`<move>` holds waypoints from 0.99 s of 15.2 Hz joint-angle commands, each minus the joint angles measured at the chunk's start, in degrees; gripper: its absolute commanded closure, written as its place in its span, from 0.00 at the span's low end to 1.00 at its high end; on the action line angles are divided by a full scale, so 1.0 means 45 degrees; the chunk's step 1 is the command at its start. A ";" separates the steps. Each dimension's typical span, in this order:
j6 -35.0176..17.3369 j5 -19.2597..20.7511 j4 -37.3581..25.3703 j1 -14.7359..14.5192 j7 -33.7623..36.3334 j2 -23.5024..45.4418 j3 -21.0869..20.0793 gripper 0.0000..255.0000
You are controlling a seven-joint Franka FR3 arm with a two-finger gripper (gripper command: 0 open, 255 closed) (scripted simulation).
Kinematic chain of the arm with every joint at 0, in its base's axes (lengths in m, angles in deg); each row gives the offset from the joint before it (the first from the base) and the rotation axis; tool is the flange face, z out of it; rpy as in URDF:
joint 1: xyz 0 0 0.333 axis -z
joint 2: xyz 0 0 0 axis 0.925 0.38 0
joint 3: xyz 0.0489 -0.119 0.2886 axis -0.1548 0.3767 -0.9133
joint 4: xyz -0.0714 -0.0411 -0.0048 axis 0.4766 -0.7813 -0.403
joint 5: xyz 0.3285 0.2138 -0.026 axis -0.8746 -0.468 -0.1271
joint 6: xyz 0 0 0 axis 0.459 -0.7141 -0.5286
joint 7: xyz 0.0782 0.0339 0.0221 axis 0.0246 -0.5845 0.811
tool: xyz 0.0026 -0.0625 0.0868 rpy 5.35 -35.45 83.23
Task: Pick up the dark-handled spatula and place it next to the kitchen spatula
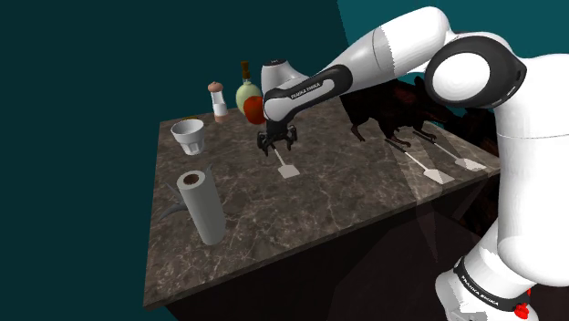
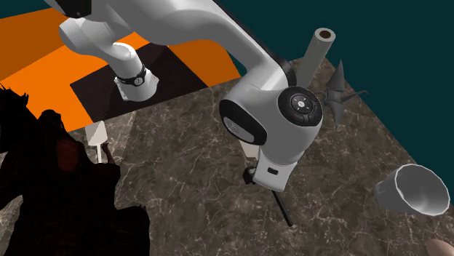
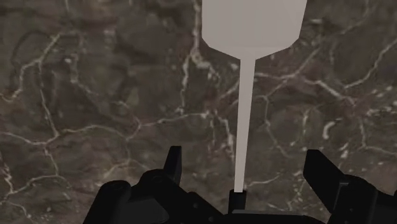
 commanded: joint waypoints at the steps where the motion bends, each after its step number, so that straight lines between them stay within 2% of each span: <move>1: -0.0019 0.0007 -0.0020 -0.0007 0.0008 0.0034 0.0003 0.00; 5: -0.0019 0.0007 -0.0020 -0.0007 0.0008 0.0034 0.0003 0.00; 6: -0.0019 0.0007 -0.0020 -0.0007 0.0007 0.0033 0.0003 1.00; 15: -0.0019 0.0007 -0.0020 -0.0007 0.0008 0.0034 0.0003 1.00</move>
